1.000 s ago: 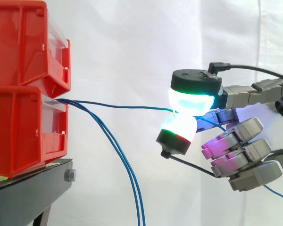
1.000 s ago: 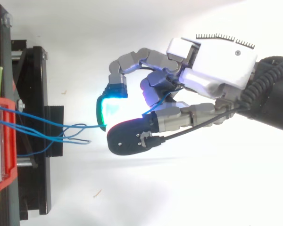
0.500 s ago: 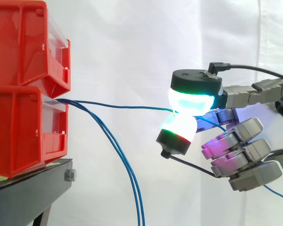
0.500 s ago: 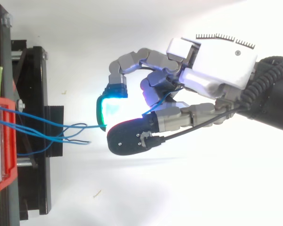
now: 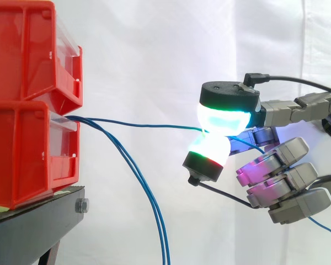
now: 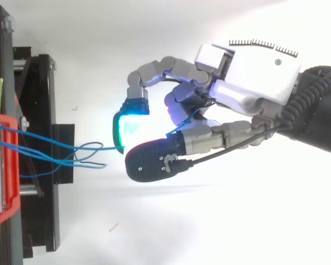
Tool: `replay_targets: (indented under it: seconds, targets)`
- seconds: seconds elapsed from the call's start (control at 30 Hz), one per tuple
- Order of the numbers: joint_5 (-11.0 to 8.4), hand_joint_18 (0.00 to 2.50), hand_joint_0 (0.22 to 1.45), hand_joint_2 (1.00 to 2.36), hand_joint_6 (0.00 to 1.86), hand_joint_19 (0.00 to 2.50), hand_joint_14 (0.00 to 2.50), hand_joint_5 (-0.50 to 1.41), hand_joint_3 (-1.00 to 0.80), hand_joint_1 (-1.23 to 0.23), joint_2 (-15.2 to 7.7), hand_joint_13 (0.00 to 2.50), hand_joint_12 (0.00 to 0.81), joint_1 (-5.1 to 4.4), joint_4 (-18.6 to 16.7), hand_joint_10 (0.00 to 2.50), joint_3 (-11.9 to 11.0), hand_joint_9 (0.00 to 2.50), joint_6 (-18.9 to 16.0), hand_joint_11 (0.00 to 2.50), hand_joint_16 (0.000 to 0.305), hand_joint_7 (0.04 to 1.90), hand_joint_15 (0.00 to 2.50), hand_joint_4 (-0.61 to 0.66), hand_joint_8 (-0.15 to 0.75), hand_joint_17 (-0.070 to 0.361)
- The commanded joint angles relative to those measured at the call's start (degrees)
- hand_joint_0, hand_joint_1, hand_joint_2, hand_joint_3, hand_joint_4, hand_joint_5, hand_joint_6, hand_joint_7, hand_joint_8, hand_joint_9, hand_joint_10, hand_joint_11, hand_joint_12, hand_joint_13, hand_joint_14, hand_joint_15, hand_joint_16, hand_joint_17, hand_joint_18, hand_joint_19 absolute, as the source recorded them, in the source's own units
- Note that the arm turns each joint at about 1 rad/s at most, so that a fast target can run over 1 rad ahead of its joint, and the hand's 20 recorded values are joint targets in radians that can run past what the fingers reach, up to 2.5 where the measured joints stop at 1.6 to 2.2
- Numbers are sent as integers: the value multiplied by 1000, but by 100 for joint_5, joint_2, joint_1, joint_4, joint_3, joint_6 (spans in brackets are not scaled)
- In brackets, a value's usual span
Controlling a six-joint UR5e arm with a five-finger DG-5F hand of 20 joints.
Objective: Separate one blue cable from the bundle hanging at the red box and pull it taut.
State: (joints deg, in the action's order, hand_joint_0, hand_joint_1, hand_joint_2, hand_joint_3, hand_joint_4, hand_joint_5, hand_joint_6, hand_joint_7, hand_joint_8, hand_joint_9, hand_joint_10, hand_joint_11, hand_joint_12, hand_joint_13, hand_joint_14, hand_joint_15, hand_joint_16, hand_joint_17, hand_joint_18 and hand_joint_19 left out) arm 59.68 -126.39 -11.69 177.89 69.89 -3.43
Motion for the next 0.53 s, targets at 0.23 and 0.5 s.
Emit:
replay_targets:
  seconds: [0.23, 0.5]
  targets:
    - [0, 1341, 703, 1022, 936, 2129, 2500, -169, -32, -761, 0, 775, 341, 0, 0, 2350, -2, 895, 0, 1105, 33, 1292, 1232, -225, 295, 74]
    - [-9, 1348, 703, 1022, 935, 2097, 2500, -168, -34, -761, 0, 783, 345, 0, 0, 2273, -2, 906, 0, 1120, 33, 1301, 1228, -219, 300, 75]
